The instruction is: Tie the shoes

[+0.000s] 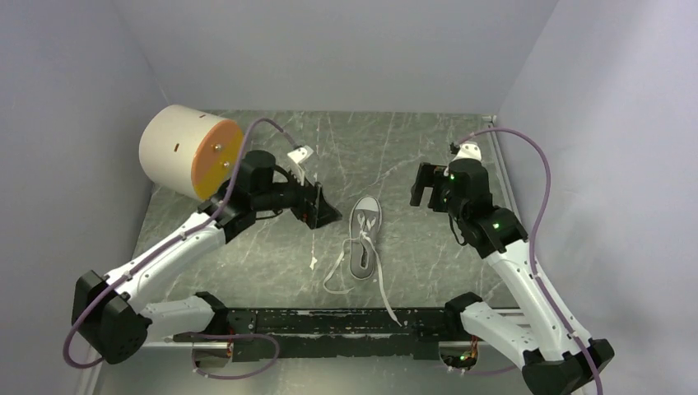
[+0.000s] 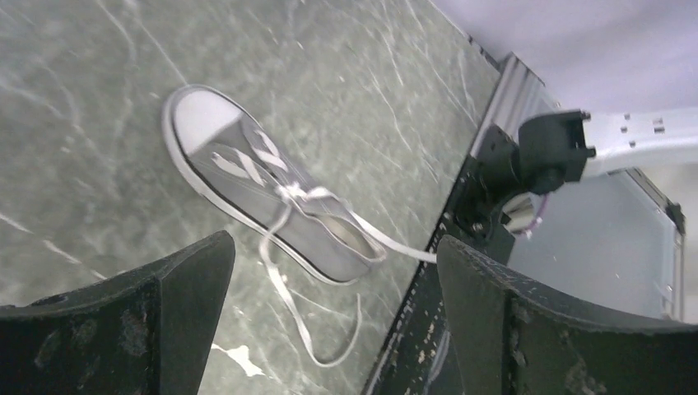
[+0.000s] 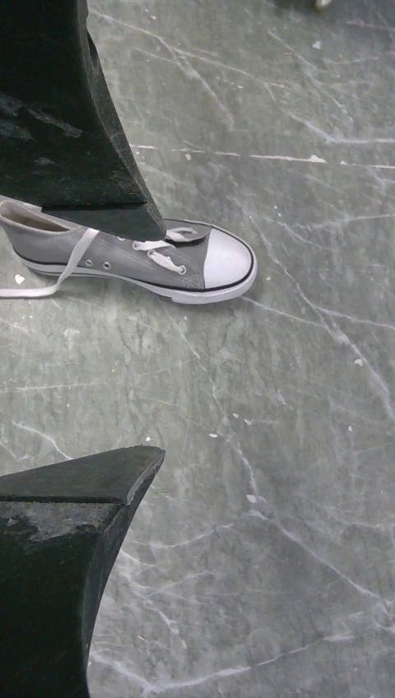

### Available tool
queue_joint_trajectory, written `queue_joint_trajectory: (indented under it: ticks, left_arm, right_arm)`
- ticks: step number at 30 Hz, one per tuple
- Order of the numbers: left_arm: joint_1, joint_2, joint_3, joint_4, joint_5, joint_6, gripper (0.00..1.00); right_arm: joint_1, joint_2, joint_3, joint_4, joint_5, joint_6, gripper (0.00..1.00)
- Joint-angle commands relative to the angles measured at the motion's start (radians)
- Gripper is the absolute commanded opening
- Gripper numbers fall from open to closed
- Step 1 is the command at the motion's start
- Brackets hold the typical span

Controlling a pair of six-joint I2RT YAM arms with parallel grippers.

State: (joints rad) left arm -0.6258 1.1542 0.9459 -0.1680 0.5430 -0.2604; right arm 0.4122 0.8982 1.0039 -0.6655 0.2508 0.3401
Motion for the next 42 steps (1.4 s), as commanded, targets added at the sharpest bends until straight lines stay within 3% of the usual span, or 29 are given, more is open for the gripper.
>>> queue_joint_trajectory:
  ticks: [1, 5, 10, 17, 23, 28, 34, 42]
  left_arm:
    - [-0.051, 0.015, -0.066, 0.109, 0.044, -0.075, 0.98]
    - [-0.09, 0.037, -0.14, 0.195, 0.071, -0.155, 0.98]
    - [-0.156, 0.078, -0.208, 0.266, 0.084, -0.198, 0.9]
    - [-0.195, 0.14, -0.244, 0.281, 0.083, -0.178, 0.92]
    - [-0.194, 0.17, -0.253, 0.223, -0.008, -0.129, 0.93]
    - [-0.195, 0.219, -0.255, 0.297, -0.005, -0.184, 0.86]
    - [-0.194, 0.291, -0.224, 0.307, -0.032, -0.202, 0.86]
    - [-0.154, 0.315, -0.213, 0.274, -0.116, -0.214, 0.9]
  right_arm:
    - [0.01, 0.016, -0.002, -0.04, -0.019, 0.013, 1.0]
    - [0.009, 0.054, -0.034, -0.037, -0.147, -0.013, 1.0]
    - [0.054, 0.075, -0.109, 0.018, -0.344, 0.007, 1.0]
    - [0.373, 0.191, -0.152, 0.023, -0.253, 0.176, 0.97]
    - [0.404, 0.209, -0.292, 0.104, -0.193, 0.264, 0.91]
    - [0.402, 0.272, -0.338, 0.217, -0.183, 0.288, 0.72]
    - [0.402, 0.311, -0.347, 0.29, -0.136, 0.278, 0.65]
    - [0.401, 0.39, -0.363, 0.458, -0.113, 0.265, 0.18]
